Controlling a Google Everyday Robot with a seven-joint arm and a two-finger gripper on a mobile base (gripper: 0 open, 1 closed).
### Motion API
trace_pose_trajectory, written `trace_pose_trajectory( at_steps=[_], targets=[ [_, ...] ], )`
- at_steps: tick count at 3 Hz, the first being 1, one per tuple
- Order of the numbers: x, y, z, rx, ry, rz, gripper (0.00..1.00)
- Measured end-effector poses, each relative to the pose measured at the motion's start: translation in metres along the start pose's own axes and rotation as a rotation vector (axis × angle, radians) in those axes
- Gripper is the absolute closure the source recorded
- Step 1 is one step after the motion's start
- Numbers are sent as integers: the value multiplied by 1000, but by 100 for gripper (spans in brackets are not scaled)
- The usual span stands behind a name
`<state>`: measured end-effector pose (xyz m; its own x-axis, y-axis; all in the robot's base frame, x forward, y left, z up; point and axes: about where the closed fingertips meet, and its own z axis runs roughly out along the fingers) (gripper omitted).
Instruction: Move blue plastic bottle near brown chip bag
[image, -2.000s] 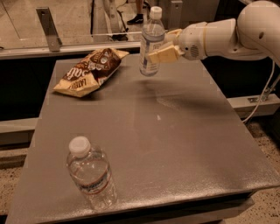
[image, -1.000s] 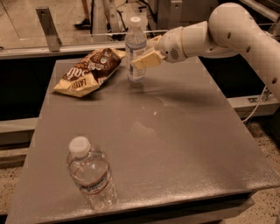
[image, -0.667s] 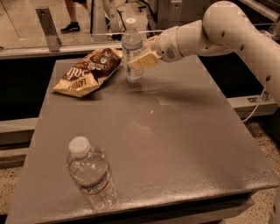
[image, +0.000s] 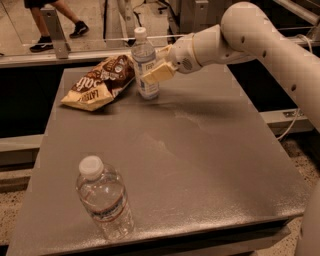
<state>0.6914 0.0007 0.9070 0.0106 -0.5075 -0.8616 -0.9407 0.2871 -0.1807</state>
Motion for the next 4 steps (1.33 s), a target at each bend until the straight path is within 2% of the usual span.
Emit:
trace_pose_trajectory(
  at_steps=[1, 4],
  targets=[
    [0, 3, 9, -16, -1, 2, 84],
    [-4, 8, 22, -30, -22, 19, 14]
  ],
)
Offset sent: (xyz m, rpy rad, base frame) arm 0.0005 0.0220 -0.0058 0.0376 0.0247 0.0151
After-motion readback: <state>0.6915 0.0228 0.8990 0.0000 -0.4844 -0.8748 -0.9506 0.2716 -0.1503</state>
